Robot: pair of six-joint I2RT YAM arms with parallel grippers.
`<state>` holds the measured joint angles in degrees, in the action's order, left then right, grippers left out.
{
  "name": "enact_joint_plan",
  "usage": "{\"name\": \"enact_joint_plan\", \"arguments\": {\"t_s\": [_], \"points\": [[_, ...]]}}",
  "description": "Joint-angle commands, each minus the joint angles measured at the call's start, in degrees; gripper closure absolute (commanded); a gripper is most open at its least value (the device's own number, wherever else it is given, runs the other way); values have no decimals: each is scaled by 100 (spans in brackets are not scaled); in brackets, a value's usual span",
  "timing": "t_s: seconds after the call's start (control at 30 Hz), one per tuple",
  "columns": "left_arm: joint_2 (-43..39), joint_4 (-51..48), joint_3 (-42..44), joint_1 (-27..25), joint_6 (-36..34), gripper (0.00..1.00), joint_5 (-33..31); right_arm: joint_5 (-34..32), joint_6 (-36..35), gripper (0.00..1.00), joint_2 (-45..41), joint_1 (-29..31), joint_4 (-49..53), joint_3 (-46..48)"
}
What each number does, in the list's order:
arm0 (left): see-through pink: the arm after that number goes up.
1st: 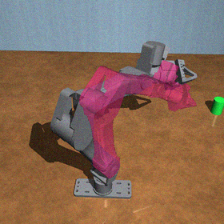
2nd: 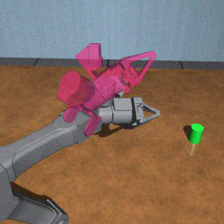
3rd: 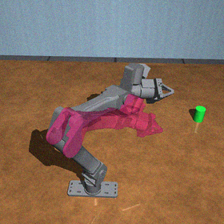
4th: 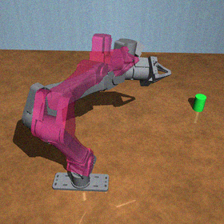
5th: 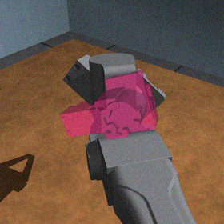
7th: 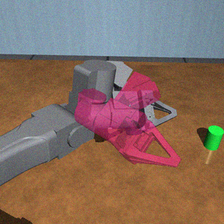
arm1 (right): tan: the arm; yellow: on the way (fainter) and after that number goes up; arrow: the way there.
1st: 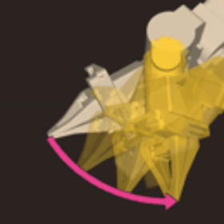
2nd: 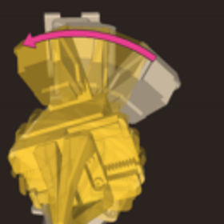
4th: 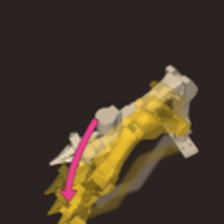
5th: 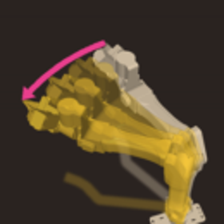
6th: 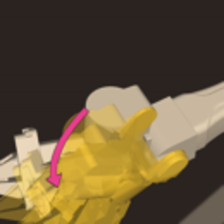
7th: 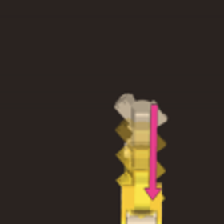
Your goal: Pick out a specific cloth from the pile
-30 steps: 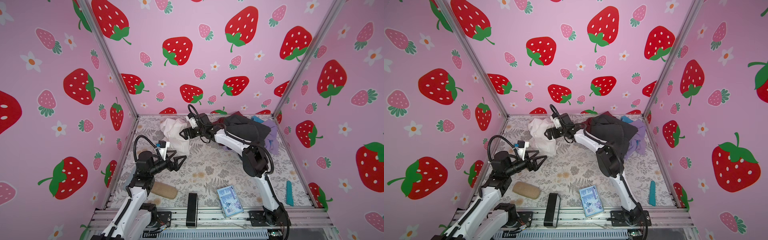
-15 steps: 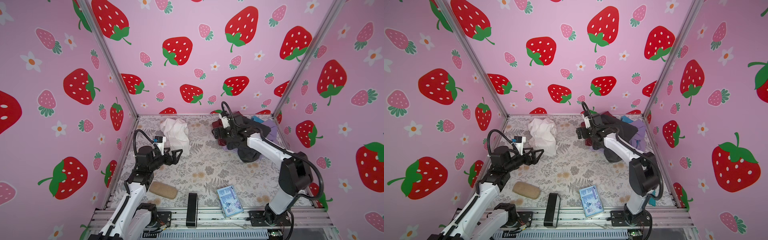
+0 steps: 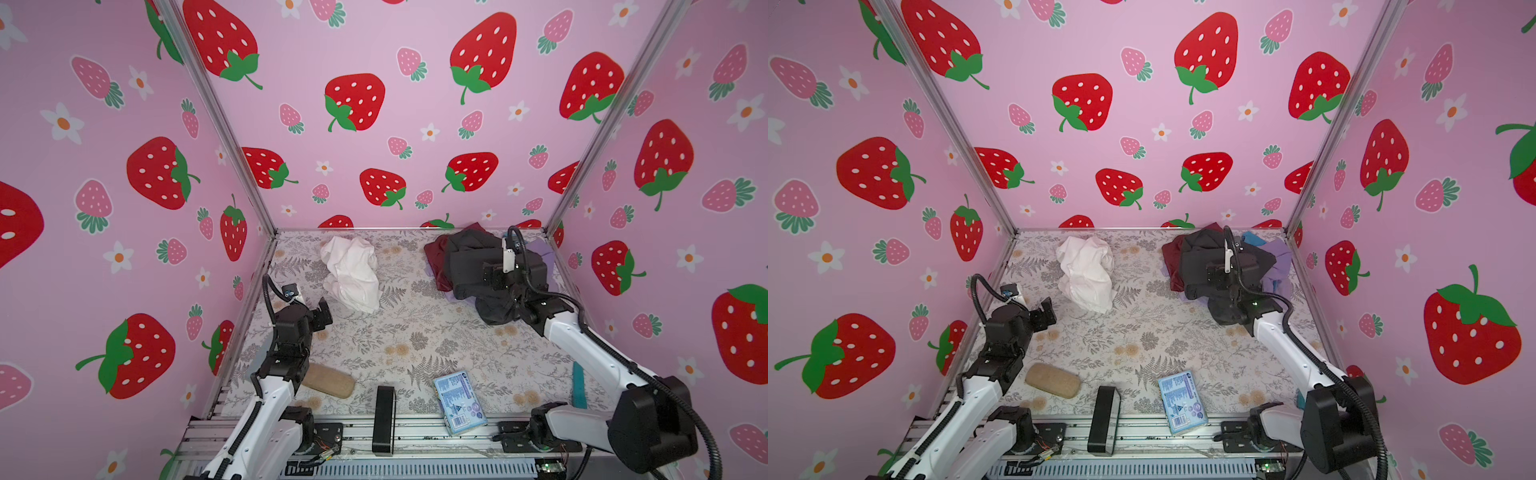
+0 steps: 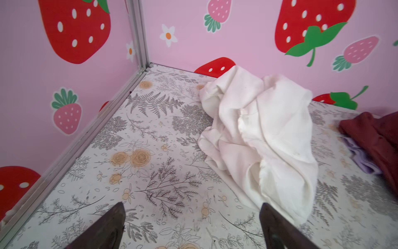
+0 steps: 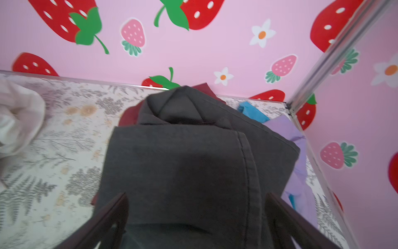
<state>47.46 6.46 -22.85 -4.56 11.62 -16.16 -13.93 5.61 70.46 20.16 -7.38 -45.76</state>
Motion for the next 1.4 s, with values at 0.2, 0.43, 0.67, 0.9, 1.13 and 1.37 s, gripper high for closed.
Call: {"name": "enact_joint_plan", "arguments": {"t_s": [0.2,0.43,0.67,0.9,1.13,1.37], "points": [[1280,2241,496,-84,-317,6,-799,-542,-409,0,-282,-557,-2264,1623],[2179,3370,638,-198,-711,1,-863,-305,-410,0,-83,-986,-3822,2610],[3056,4318,492,-277,-1114,1,-756,-103,-428,0,587,-1122,-5204,3116],[4164,5508,523,-273,-1195,1,-569,-72,-383,0,1232,-1238,-6425,3354],[4110,5252,447,-243,-1250,1,-325,54,-431,0,1942,-1251,-7189,3454],[4100,4477,65,14,-1131,1,181,139,-452,0,1992,-1256,-6520,3073]]}}
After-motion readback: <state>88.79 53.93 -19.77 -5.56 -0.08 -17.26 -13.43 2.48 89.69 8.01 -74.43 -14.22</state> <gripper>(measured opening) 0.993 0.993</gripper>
